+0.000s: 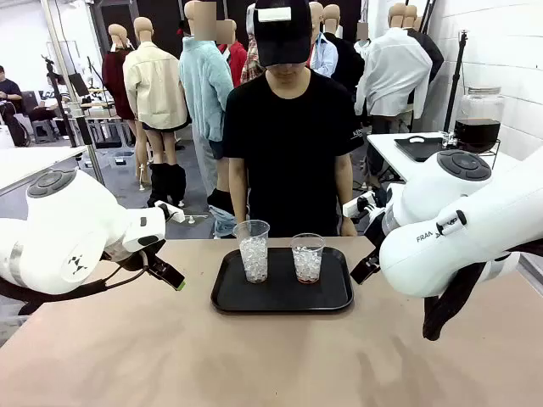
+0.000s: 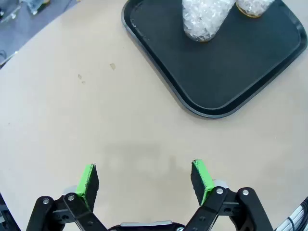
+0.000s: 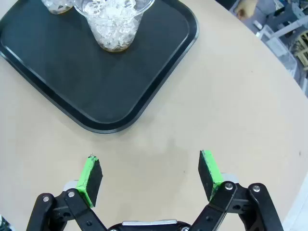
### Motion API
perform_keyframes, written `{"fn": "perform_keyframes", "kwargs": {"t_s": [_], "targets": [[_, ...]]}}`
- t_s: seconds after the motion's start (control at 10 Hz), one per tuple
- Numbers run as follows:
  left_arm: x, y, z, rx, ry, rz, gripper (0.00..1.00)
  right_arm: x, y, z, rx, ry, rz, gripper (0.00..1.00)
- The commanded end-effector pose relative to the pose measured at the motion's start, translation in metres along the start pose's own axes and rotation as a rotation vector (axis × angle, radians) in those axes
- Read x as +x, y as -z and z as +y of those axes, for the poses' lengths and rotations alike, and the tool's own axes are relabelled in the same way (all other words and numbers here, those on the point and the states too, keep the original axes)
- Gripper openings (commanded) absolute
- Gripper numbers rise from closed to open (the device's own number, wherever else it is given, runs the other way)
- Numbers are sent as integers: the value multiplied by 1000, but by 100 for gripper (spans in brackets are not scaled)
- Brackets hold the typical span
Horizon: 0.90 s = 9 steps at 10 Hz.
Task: Pour the drink into the iced cup.
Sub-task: Pick up the iced cup indicated by the human and present it to them.
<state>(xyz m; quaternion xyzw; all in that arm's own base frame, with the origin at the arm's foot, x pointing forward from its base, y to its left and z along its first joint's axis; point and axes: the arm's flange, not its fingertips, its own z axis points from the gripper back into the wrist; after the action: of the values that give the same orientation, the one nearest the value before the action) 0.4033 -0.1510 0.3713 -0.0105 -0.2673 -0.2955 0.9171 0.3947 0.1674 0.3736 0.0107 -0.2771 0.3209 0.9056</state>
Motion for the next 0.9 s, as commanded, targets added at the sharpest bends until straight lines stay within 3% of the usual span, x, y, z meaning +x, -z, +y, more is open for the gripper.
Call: {"fn": "perform_keyframes", "kwargs": {"t_s": [0.0,0.8], "targets": [[0,0,0,0,0,0,100,0,0,0,0,0,0,100],[0,0,0,0,0,0,100,0,0,0,0,0,0,100]]}}
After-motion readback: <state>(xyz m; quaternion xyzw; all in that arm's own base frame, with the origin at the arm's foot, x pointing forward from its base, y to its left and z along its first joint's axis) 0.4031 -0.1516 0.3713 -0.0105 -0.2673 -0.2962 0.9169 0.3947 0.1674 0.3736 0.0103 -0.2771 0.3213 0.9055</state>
